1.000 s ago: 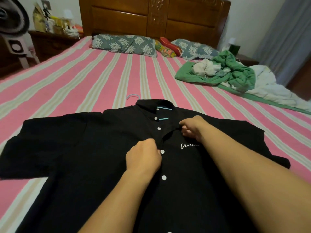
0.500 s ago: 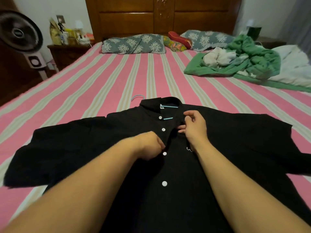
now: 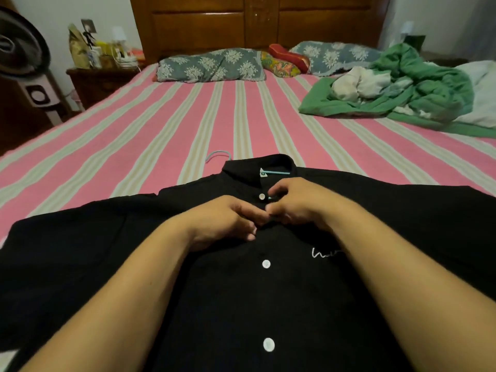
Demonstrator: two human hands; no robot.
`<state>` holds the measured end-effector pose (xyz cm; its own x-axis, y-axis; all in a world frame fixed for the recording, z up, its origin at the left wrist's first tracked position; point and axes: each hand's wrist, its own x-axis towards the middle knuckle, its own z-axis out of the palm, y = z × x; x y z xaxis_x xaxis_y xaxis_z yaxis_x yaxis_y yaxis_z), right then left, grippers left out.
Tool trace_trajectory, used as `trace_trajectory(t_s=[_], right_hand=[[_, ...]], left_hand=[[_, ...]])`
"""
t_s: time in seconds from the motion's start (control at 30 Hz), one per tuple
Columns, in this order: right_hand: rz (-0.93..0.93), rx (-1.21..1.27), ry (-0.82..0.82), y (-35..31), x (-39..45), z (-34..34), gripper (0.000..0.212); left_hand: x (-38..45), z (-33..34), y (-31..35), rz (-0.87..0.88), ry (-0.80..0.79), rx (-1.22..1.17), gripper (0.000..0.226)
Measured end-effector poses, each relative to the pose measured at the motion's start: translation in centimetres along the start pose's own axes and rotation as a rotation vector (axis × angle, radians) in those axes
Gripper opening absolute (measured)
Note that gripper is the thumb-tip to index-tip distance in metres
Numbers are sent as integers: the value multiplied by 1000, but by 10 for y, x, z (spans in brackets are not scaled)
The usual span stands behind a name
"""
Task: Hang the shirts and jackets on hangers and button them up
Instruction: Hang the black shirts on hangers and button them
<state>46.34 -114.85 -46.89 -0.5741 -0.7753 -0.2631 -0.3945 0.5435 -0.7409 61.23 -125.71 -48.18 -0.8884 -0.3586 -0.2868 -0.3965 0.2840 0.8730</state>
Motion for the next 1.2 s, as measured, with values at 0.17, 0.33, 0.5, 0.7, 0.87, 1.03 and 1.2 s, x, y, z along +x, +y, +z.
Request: trace_trajectory(t_s=[0.17,0.33,0.5,0.7,0.87,1.03,1.2], right_hand=[[20,438,-150,23,3,-22,20],[7,421,-283,22,1,-30,26],[44,469,-226,12,1,-19,22],[46,445,-190,10,0,-13,27],[74,532,-224,11,0,-16,27],[85,607,-232,11,1,-16,24],[69,573,-210,9,0,-14,19]], left_hand=[[13,12,3,51,156,178,15],[15,27,6,82,295,529,9],[18,21,4,23,362,391,13],[14,16,10,-85,311,-290,8],[15,16,11,-98,308,-390,11],[14,14,11,-103,284,-427,12],[13,13,10,-60,263,-392,8]])
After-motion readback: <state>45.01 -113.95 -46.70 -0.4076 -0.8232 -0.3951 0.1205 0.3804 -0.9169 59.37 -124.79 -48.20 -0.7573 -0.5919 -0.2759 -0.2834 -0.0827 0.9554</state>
